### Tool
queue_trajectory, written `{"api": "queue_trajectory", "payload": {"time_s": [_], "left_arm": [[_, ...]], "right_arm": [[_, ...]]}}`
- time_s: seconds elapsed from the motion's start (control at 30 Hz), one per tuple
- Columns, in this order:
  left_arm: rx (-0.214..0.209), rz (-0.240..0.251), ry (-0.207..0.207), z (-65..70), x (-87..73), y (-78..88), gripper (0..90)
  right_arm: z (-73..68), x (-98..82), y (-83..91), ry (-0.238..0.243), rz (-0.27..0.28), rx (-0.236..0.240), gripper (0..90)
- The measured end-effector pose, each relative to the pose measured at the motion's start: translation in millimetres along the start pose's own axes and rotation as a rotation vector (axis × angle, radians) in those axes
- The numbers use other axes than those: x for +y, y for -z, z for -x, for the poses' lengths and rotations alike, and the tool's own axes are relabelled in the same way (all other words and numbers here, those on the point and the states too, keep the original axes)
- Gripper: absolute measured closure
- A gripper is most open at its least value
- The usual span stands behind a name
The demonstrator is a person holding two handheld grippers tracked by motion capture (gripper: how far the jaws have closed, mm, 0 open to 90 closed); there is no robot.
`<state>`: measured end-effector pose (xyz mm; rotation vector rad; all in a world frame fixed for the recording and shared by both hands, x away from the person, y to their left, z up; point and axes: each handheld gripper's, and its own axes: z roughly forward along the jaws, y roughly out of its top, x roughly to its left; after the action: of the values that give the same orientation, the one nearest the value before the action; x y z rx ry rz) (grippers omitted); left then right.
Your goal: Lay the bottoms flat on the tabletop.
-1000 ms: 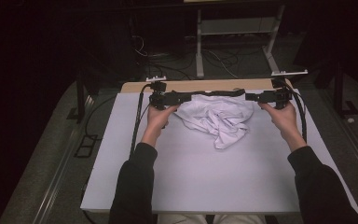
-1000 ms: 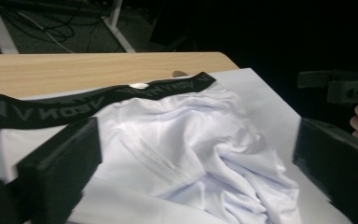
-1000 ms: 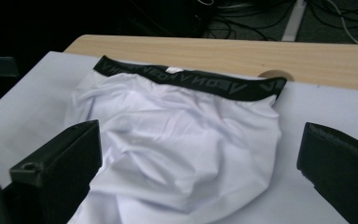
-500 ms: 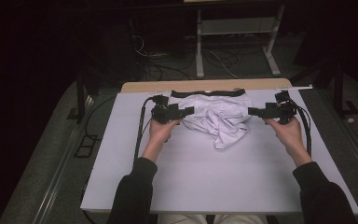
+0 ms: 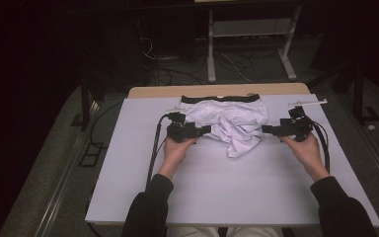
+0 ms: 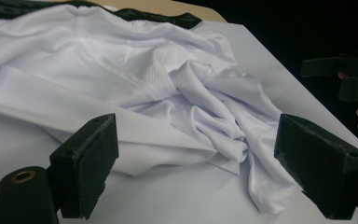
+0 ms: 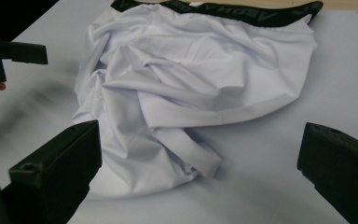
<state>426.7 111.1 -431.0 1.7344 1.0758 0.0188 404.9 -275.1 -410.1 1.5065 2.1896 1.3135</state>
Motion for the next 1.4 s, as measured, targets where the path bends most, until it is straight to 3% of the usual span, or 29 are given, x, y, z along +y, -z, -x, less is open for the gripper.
{"api": "queue_trajectory", "payload": {"time_s": [0.1, 0.3, 0.4, 0.57, 0.73, 0.9, 1.03, 1.1, 1.23, 1.33, 1.4], "left_arm": [[0.002, -0.021, 0.019, 1.0, -3.6, -5.4, 15.3], [-0.018, -0.017, 0.066, 2.9, -11.9, -17.8, 22.0], [-0.020, -0.012, 0.110, 2.5, -16.0, -23.2, 29.1], [-0.018, -0.018, 0.146, 3.7, -20.4, -31.8, 38.4], [0.016, -0.010, 0.192, 6.2, -22.5, -42.3, 44.4], [0.057, -0.016, 0.217, 6.7, -24.0, -51.1, 61.8], [0.077, -0.028, 0.199, 9.1, -24.2, -57.0, 75.4], [0.074, -0.020, 0.213, 8.3, -24.2, -58.5, 81.7], [0.051, 0.004, 0.247, 5.6, -24.7, -59.1, 86.8], [0.048, -0.001, 0.244, 5.1, -23.9, -55.9, 87.4], [0.051, -0.006, 0.231, 5.6, -22.4, -50.8, 87.6]], "right_arm": [[-0.5, -3.4, -2.5, -0.002, -0.011, 0.013, 3.7], [0.6, -7.4, -10.9, -0.004, -0.034, 0.037, 14.1], [1.0, -8.6, -14.4, -0.001, -0.049, 0.036, 15.2], [0.4, -10.0, -17.8, 0.016, -0.053, 0.024, 17.2], [0.9, -11.5, -24.1, 0.025, -0.075, 0.035, 22.8], [0.5, -11.7, -27.7, 0.052, -0.088, 0.075, 32.0], [2.2, -12.2, -35.8, 0.072, -0.108, 0.057, 33.4], [4.7, -12.6, -42.7, 0.072, -0.117, 0.040, 31.8], [9.0, -16.0, -56.9, 0.068, -0.133, 0.063, 52.7], [7.9, -15.3, -56.5, 0.073, -0.139, 0.085, 82.0], [9.5, -13.6, -50.3, 0.048, -0.138, 0.091, 83.9]]}}
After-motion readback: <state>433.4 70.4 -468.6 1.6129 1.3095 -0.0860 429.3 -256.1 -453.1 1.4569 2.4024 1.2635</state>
